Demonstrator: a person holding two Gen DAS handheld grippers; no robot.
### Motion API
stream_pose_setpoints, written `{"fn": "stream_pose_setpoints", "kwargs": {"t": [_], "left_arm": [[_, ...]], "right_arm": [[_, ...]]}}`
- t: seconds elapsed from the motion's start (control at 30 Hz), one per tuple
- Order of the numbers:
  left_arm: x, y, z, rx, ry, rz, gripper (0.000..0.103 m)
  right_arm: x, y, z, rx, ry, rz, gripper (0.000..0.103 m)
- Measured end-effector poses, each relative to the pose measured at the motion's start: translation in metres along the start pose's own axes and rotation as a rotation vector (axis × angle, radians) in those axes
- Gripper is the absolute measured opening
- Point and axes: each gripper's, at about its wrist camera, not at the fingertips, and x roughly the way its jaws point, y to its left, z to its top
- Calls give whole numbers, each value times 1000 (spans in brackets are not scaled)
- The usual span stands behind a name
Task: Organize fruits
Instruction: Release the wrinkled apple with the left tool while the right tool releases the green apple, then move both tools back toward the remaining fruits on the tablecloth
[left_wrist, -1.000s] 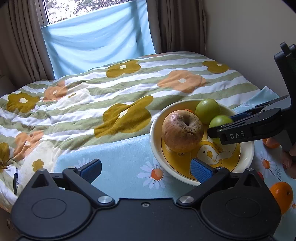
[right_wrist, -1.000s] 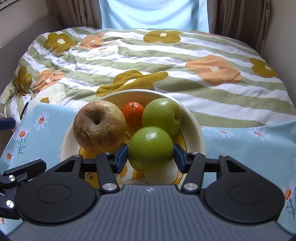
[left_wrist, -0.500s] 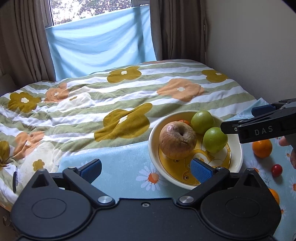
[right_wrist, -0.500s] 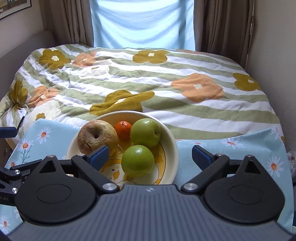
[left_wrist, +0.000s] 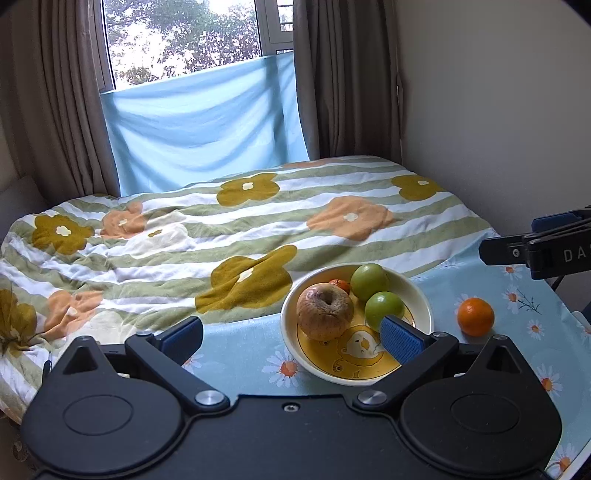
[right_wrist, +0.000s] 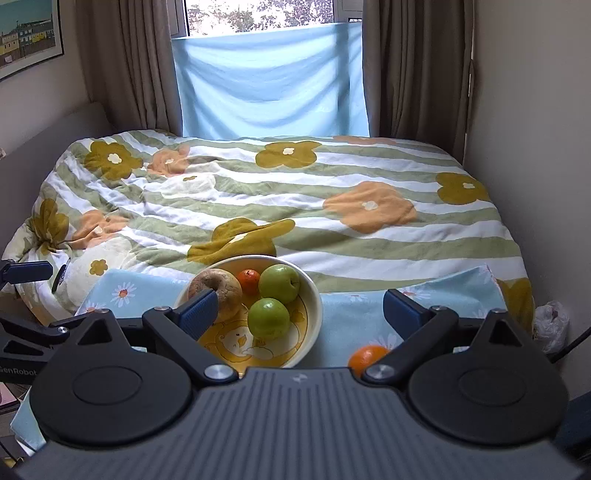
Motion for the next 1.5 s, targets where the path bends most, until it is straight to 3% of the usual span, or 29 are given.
{"fn": "stream_pose_setpoints", "kwargs": {"t": [0.23, 0.4, 0.63, 0.93, 1.1, 1.5], "left_arm": [[-41, -36, -15, -15, -35, 59, 103], [-69, -65, -31, -60, -42, 103, 103], [-83, -105, -59, -67, -55, 147, 103], [-41, -123, -95, -49, -36, 120, 103], [-9, -128, -109, 24, -24, 99, 98], [48, -133, -131, 189, 47, 39, 82]], "right_arm": [[-46, -28, -24, -33, -20, 5, 103], [-75, -52, -43, -43, -31, 56, 103], [-85, -88, -72, -73, -14, 100, 103], [-47, -120, -114, -107, 23, 127, 103], [-14, -128, -132, -102, 42, 152, 103], [44, -122, -154, -165, 106, 192, 84]]}}
